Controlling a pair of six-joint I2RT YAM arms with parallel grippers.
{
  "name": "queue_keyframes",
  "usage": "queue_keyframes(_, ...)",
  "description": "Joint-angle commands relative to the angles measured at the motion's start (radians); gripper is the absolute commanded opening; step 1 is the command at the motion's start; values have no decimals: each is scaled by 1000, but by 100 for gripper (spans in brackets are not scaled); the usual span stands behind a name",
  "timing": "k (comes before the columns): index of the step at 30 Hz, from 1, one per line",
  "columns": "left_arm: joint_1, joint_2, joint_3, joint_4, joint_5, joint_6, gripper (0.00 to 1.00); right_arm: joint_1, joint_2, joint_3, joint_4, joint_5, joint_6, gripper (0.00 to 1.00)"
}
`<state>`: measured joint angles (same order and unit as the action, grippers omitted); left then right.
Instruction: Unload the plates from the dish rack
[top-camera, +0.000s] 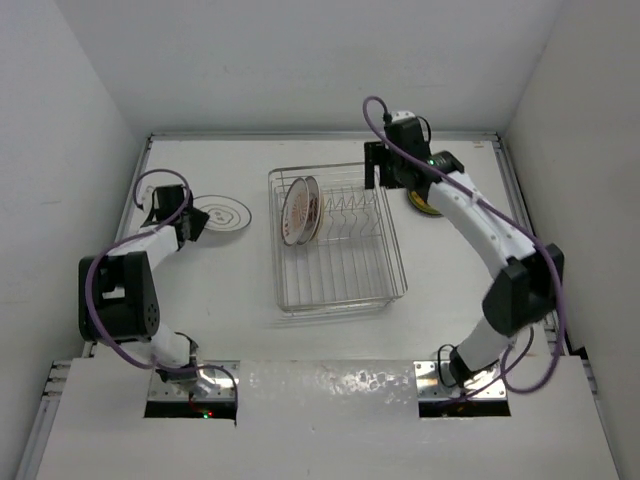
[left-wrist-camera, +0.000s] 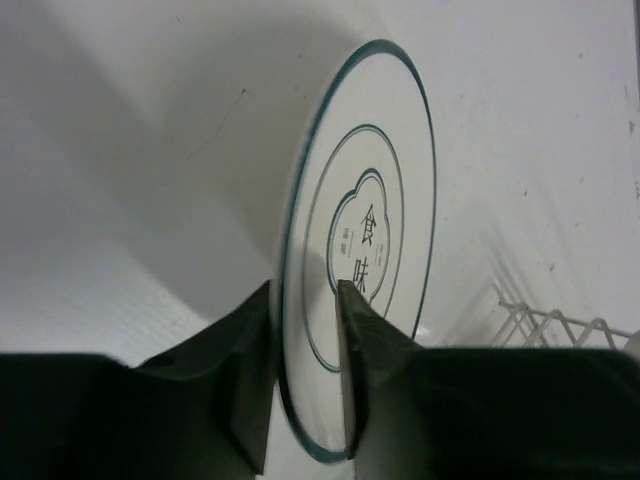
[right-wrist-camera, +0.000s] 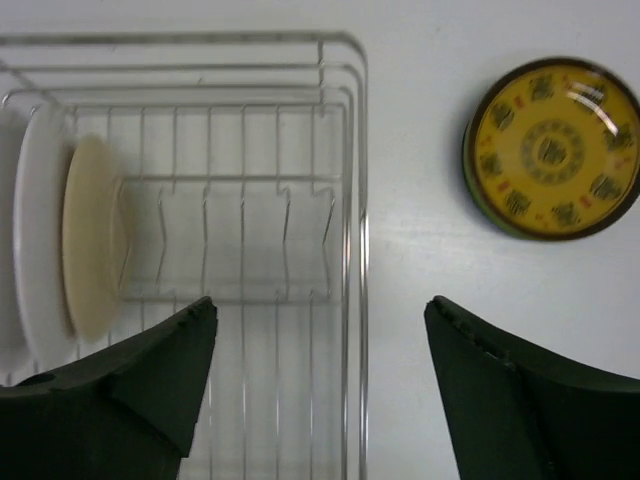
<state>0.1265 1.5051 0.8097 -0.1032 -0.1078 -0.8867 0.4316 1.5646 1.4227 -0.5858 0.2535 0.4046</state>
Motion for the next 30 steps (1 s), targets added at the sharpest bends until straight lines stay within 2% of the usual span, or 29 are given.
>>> queue_keyframes(1, 16, 21, 26, 143, 8, -26, 27, -56, 161, 158, -51, 38, -104, 79)
queue_keyframes(2, 16, 27, 23, 140, 10, -29, 40, -63, 193, 183, -46, 35, -107, 78)
queue_keyframes(3, 18, 32, 20, 129, 11, -32, 47, -77, 231, 221, -52, 35, -110, 77)
queue_keyframes(4, 16, 32, 11, 119, 8, -44, 65, -85, 320, 316, -89, 38, -110, 76)
queue_keyframes(6, 16, 18, 0, 88, 7, -52, 77, -114, 414, 471, -149, 29, -93, 74)
queue_keyframes(7, 16, 8, 0, 51, 10, -52, 93, -125, 458, 525, -167, 24, -89, 72)
queue_keyframes(8, 16, 0, 3, 9, 11, -49, 99, -148, 547, 574, -189, 4, -82, 70)
queue_keyframes(9, 15, -28, 6, -13, 14, -43, 100, -157, 589, 666, -225, 0, -67, 69)
queue_keyframes(12, 15, -124, 0, -93, 11, -12, 100, -183, 696, 740, -235, -71, -34, 62)
queue_keyframes(17, 16, -346, -14, -182, 8, 52, 100, -186, 695, 622, -120, -146, 29, 54)
queue_keyframes(20, 16, -423, -3, -225, 34, 84, 100, -186, 703, 607, -105, -148, 57, 48)
queue_keyframes(23, 15, -512, 8, -251, 81, 140, 100, -186, 735, 631, -123, -106, 86, 22)
queue_keyframes(24, 15, -551, 12, -257, 92, 153, 100, -185, 747, 651, -143, -59, 103, 9)
queue_keyframes(27, 15, -600, 38, -299, 102, 230, 100, -185, 741, 653, -154, 41, 125, 7)
queue_keyframes(30, 16, -628, 54, -331, 100, 276, 100, -189, 736, 677, -158, 66, 123, 5)
